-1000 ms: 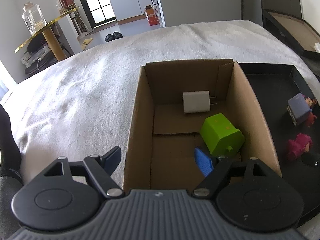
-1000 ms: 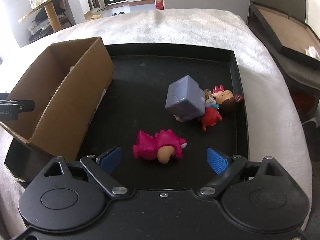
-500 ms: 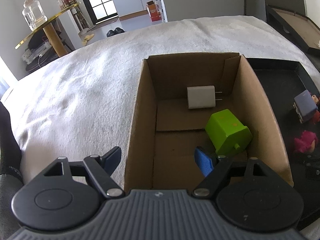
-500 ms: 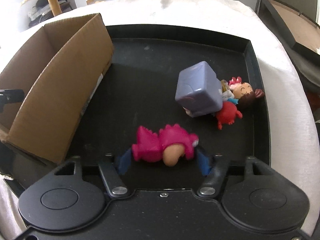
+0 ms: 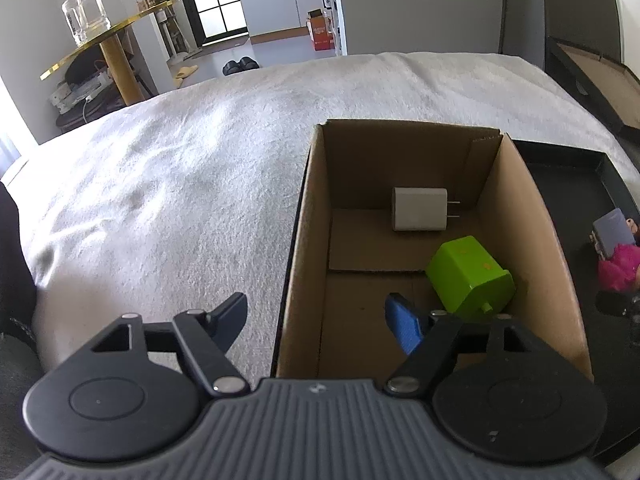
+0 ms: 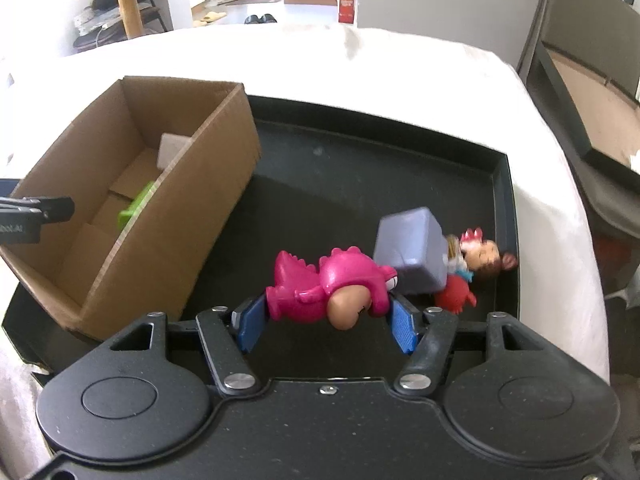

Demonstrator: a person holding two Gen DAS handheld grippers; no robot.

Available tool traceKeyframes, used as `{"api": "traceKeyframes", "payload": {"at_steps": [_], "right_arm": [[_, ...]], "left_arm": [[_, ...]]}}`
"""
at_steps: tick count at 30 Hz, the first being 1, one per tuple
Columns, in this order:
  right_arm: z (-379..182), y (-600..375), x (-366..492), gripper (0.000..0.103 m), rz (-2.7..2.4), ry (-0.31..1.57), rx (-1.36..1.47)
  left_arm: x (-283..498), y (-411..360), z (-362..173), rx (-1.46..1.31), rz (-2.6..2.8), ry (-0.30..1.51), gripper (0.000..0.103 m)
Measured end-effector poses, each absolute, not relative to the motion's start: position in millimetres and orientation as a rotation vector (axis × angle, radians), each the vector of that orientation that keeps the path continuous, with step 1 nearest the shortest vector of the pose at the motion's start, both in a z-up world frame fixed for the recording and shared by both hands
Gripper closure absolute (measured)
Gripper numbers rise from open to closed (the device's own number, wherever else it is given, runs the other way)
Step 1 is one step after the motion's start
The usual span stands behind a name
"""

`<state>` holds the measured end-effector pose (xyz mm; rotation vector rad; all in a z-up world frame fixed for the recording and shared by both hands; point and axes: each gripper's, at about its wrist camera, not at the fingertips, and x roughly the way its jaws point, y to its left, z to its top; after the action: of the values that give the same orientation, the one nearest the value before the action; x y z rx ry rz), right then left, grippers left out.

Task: Organize rigid objects
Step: 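Carry the pink doll with the right gripper over the box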

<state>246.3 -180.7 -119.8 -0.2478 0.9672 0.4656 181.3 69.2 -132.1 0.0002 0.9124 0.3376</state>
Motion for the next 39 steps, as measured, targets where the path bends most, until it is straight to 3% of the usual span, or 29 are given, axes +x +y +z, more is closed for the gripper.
{"api": "traceKeyframes", "payload": {"at_steps": [9, 23, 29, 39], "right_arm": [[-92, -160, 250, 0.041, 0.489, 0.927, -0.275], [-69, -120, 247, 0.041, 0.567, 0.834, -0.34], [-67, -102, 245, 0.041, 0.604, 0.818, -0.345], [-76, -63, 238, 0.041, 0.641, 0.803, -0.426]], "left_arm": [[180, 75, -129, -0.02, 0.331, 0.899, 0.037], [179, 90, -133, -0.089, 0.32, 0.907, 0.083], [176, 93, -137, -0.114, 0.309, 0.888, 0.093], [171, 102, -136, -0.182, 0.274, 0.87, 0.093]]}}
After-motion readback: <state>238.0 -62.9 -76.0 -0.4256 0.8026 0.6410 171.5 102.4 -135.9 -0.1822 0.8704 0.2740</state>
